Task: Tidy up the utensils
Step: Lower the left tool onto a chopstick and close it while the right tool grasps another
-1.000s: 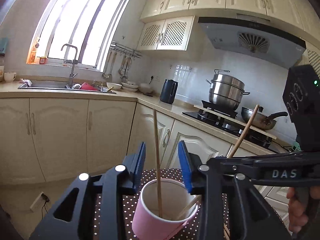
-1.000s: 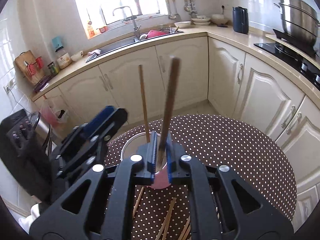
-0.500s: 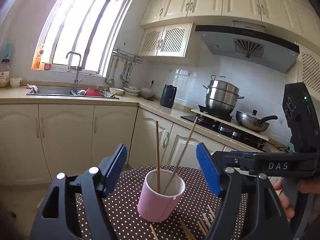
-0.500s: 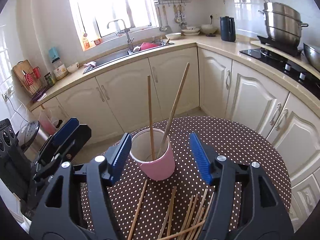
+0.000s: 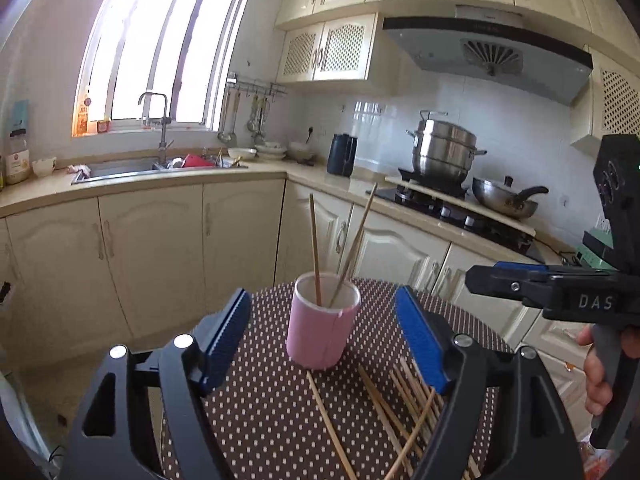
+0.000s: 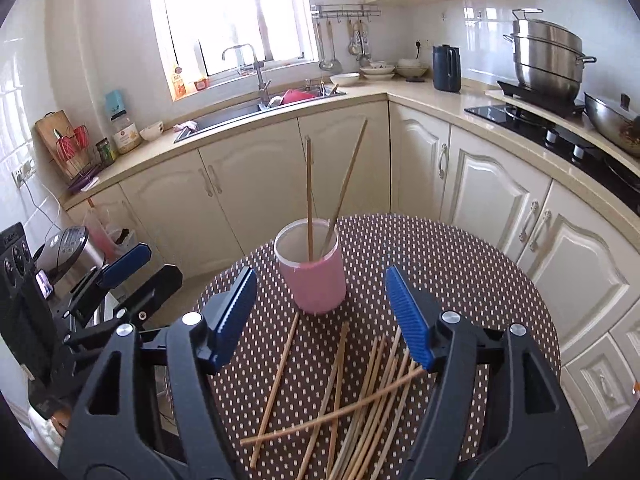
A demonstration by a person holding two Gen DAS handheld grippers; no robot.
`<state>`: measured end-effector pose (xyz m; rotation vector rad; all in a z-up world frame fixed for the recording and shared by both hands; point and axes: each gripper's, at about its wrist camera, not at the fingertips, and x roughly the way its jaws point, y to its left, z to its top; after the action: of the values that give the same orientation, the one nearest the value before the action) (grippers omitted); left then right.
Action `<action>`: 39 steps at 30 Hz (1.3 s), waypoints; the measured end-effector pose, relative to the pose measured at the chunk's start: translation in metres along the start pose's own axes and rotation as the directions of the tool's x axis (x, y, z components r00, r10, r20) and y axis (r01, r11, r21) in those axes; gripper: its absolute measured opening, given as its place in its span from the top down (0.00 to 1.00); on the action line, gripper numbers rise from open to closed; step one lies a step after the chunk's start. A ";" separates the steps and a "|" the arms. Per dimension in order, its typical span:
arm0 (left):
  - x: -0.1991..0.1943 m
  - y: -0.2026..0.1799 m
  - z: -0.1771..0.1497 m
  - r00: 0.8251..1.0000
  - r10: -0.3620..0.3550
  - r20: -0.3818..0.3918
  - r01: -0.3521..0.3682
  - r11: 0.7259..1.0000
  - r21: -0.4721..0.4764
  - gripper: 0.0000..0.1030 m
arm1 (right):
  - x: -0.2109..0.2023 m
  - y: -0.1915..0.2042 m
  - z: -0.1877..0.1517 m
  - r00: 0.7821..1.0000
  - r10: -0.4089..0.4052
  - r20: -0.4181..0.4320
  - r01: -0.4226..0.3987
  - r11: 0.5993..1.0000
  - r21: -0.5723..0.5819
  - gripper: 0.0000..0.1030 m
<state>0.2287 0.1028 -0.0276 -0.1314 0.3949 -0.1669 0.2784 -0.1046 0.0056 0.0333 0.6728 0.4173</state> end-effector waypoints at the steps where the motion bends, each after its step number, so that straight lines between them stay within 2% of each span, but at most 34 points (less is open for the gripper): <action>1: -0.002 0.000 -0.003 1.000 -0.001 -0.017 0.001 1.000 0.003 0.29 | -0.001 0.000 -0.005 1.000 -0.002 -0.007 0.002 1.000 -0.001 0.35; 8: 0.000 -0.003 -0.028 0.990 0.015 -0.141 -0.010 0.999 0.037 0.29 | -0.002 -0.005 -0.041 0.997 -0.010 -0.070 0.010 1.000 0.005 0.35; 12: 0.009 -0.005 -0.043 0.972 0.004 -0.237 0.006 0.999 0.044 0.29 | 0.004 -0.012 -0.060 0.993 -0.016 -0.117 0.018 1.000 0.019 0.35; 17: 0.030 -0.005 -0.064 0.929 0.023 -0.368 -0.003 0.998 0.055 0.29 | 0.011 -0.017 -0.080 0.984 -0.033 -0.175 0.039 0.999 0.035 0.35; 20: 0.044 -0.004 -0.078 0.903 0.006 -0.429 0.011 0.999 0.038 0.29 | 0.017 -0.024 -0.091 0.976 -0.032 -0.213 0.044 0.998 0.051 0.35; 25: 0.071 -0.007 -0.100 0.856 0.010 -0.517 0.004 1.000 0.026 0.29 | 0.031 -0.037 -0.109 0.961 -0.020 -0.274 0.046 0.995 0.088 0.35; 29: 0.092 -0.011 -0.113 0.825 0.039 -0.563 -0.022 0.999 0.037 0.29 | 0.040 -0.052 -0.118 0.952 -0.015 -0.307 0.059 0.989 0.133 0.35; 30: 0.099 -0.012 -0.116 0.817 0.048 -0.575 -0.029 0.999 0.041 0.31 | 0.042 -0.056 -0.119 0.949 -0.012 -0.315 0.062 0.987 0.151 0.36; 32: 0.110 -0.013 -0.121 0.801 0.054 -0.596 -0.034 0.998 0.044 0.43 | 0.048 -0.068 -0.121 0.945 -0.004 -0.327 0.070 0.979 0.193 0.36; 34: 0.120 -0.013 -0.126 0.785 0.058 -0.616 -0.041 0.998 0.042 0.50 | 0.056 -0.077 -0.122 0.940 0.024 -0.342 0.061 0.970 0.237 0.36; 36: 0.124 -0.012 -0.126 0.793 0.076 -0.604 -0.053 0.997 0.055 0.52 | 0.063 -0.082 -0.122 0.934 0.049 -0.354 0.051 0.962 0.269 0.44; 37: 0.127 -0.011 -0.127 0.791 0.077 -0.607 -0.056 0.997 0.054 0.54 | 0.068 -0.085 -0.122 0.930 0.069 -0.361 0.042 0.956 0.290 0.46; 39: 0.131 -0.010 -0.126 0.793 0.086 -0.602 -0.067 0.996 0.054 0.61 | 0.077 -0.089 -0.122 0.924 0.096 -0.371 0.034 0.944 0.328 0.54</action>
<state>0.2968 0.0565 -0.1894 -0.0269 1.0425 -0.1314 0.2908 -0.1690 -0.1508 0.2874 1.1280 0.3396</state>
